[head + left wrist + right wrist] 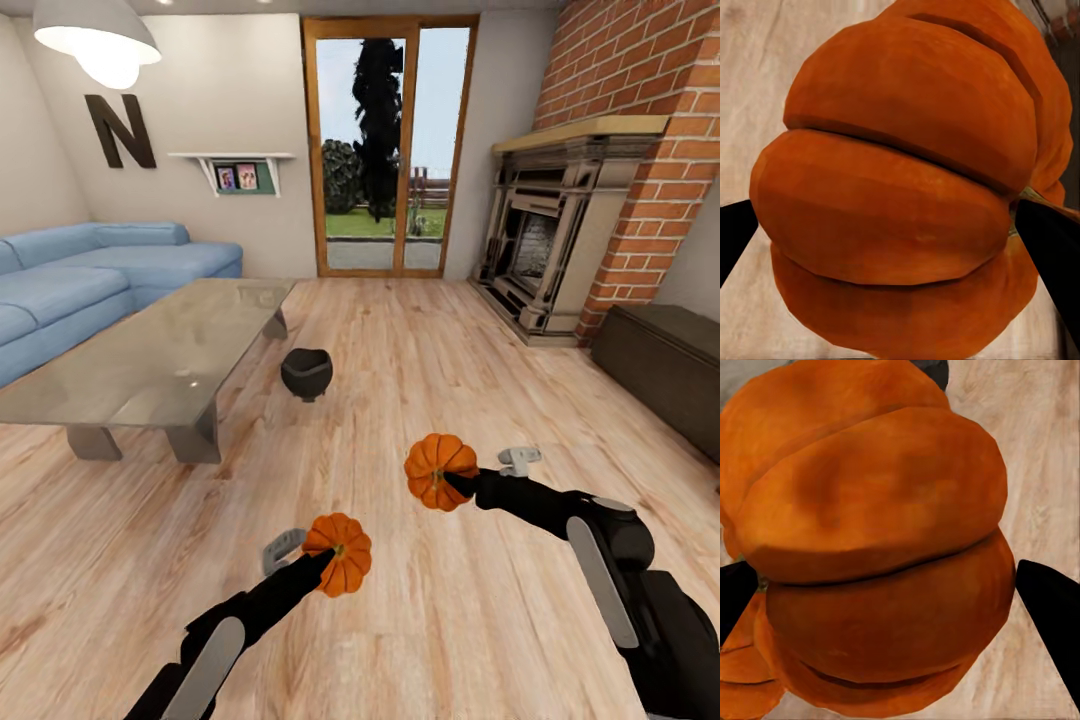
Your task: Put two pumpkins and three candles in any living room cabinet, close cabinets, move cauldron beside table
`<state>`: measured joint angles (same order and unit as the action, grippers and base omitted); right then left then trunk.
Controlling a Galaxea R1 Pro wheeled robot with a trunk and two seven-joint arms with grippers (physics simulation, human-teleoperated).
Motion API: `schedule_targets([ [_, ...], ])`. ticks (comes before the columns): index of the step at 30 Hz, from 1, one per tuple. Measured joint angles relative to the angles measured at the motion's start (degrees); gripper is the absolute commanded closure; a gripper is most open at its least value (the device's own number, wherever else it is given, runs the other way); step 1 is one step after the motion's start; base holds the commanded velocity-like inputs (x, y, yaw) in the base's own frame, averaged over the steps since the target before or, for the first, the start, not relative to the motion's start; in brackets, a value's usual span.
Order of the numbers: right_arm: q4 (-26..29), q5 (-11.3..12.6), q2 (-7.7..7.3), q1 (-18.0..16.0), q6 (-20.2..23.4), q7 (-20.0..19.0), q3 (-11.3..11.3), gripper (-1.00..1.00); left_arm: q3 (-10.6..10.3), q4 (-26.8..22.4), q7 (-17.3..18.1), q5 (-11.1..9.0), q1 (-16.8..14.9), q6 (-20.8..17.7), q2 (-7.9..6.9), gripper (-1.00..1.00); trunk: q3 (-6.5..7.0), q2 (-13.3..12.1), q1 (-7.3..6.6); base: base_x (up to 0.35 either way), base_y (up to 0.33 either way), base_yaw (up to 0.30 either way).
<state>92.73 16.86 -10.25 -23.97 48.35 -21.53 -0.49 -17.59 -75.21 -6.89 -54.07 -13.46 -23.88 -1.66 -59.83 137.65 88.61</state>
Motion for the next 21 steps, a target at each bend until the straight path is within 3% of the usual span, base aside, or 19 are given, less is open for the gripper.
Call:
schedule_targets([
  [3,-0.01,-0.52,-0.55,-0.32,0.03,-0.02,-2.15,1.00,-0.20,0.24,0.02,0.03,-0.26,-0.05,0.47,1.00,0.12,0.00,0.00,0.000,0.000,-0.288],
  [9,-0.02,-0.37,-0.90,-0.52,0.73,-0.01,-3.37,1.00,-0.32,0.58,-0.42,0.10,-0.99,-1.84,1.26,1.00,0.36,0.00,0.00,0.000,0.000,-0.288],
  [10,-0.01,-0.35,-0.91,-0.72,0.76,0.00,-3.98,1.00,-0.31,0.76,-0.92,0.04,-2.11,-2.82,2.17,1.00,0.40,0.00,0.00,0.000,0.000,-0.288],
  [14,-0.01,-0.33,-1.12,-0.81,0.89,0.00,-5.33,1.00,-0.23,0.44,-1.07,-0.30,-5.62,-6.58,3.14,1.00,0.57,0.00,0.00,0.000,0.000,-0.288],
  [16,-0.02,-0.87,-2.64,-0.77,0.84,0.02,-7.17,1.00,-0.15,0.26,-2.15,-0.14,-7.67,-8.77,3.93,1.00,0.65,0.00,0.00,0.000,0.000,-0.288],
  [20,-0.07,-0.25,-7.26,-0.30,0.93,0.01,-10.38,1.00,-0.05,0.26,-4.90,-0.38,-12.87,-11.72,4.89,1.00,0.81,0.00,0.00,0.000,0.000,-0.288],
  [21,-0.10,-1.03,-7.71,-0.21,0.80,0.03,-11.49,1.00,-0.05,0.25,-5.11,-0.79,-14.13,-12.58,5.03,1.00,0.85,0.00,0.00,0.000,0.000,-0.288],
])
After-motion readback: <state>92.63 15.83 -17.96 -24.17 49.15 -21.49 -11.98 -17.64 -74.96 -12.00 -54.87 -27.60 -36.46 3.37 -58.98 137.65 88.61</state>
